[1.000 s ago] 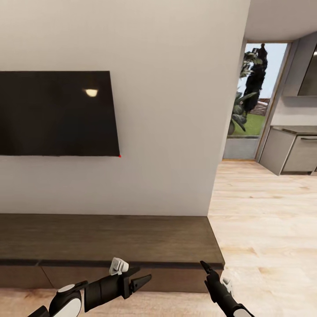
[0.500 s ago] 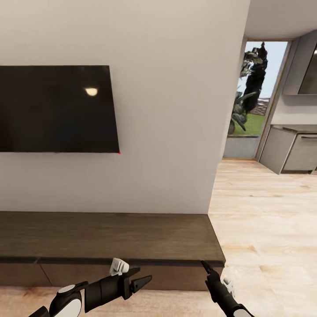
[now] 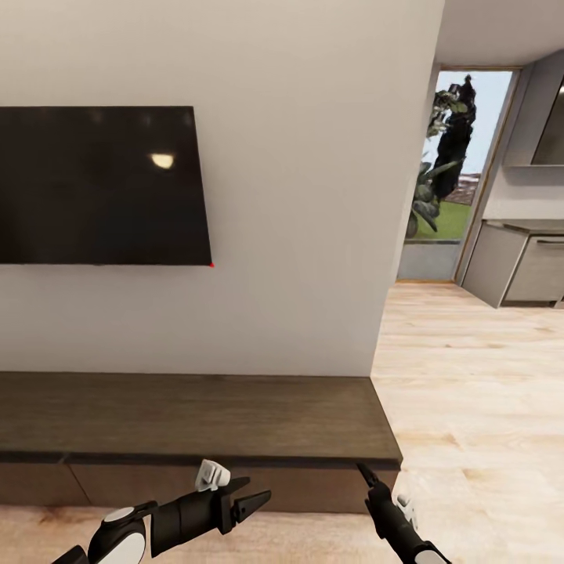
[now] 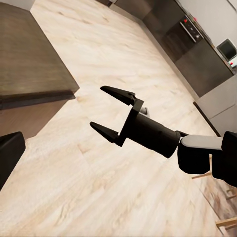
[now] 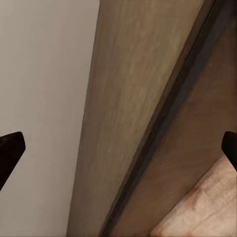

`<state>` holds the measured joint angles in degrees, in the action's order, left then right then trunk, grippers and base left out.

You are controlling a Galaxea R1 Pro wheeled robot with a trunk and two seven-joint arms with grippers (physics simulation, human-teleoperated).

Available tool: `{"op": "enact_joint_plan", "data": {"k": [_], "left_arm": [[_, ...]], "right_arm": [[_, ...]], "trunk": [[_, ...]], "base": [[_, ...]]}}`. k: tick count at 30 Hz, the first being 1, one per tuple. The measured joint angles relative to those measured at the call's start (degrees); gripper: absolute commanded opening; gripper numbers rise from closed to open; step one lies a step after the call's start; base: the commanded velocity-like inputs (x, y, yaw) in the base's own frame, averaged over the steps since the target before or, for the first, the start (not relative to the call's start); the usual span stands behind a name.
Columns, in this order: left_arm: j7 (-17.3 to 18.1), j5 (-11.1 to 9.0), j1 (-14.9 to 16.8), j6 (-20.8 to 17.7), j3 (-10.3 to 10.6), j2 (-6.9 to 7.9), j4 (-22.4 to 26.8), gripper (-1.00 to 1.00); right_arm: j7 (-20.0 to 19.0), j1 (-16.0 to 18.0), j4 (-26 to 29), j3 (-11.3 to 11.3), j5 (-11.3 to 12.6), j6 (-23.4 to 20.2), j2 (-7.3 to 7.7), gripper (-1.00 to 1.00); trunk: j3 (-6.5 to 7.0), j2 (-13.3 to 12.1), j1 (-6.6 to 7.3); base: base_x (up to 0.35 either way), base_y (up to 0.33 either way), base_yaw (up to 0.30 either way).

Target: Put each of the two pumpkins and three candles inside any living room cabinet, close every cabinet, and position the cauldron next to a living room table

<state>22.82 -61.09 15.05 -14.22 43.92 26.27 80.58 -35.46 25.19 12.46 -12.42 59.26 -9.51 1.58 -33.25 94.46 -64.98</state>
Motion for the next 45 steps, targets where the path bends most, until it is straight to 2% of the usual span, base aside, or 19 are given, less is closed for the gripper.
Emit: {"op": "enact_joint_plan", "data": {"k": [17, 21, 22, 28, 45], "left_arm": [[0.00, 0.00, 0.00, 0.02, 0.13, 0.01, 0.00, 1.00], [0.01, 0.00, 0.00, 0.02, 0.13, 0.01, 0.04, 1.00], [0.00, 0.00, 0.00, 0.05, 0.13, 0.00, 0.02, 1.00], [0.00, 0.00, 0.00, 0.08, 0.13, -0.01, 0.03, 1.00], [0.04, 0.00, 0.00, 0.09, 0.13, 0.03, 0.09, 1.00]], "right_arm": [[-1.21, -0.04, -0.11, -0.19, 0.23, -0.29, 0.41, 1.00], [-3.36, -0.07, -0.12, -2.01, 0.19, -0.72, 0.46, 1.00], [-4.36, -0.08, -0.12, -3.04, 0.12, -1.22, 0.53, 1.00], [-6.08, -0.16, -0.31, -4.82, 0.17, -3.27, 0.74, 1.00], [-6.34, -0.18, -0.30, -5.14, 0.15, -3.78, 0.75, 1.00]], "trunk": [[-3.05, 6.82, -3.74], [-3.77, 8.42, -4.61], [-3.95, 8.83, -4.83], [-5.03, 11.23, -6.15], [-8.08, 18.05, -9.89]], "base": [[0.000, 0.000, 0.000], [0.000, 0.000, 0.000], [0.000, 0.000, 0.000], [0.000, 0.000, 0.000], [0.000, 0.000, 0.000]]}}
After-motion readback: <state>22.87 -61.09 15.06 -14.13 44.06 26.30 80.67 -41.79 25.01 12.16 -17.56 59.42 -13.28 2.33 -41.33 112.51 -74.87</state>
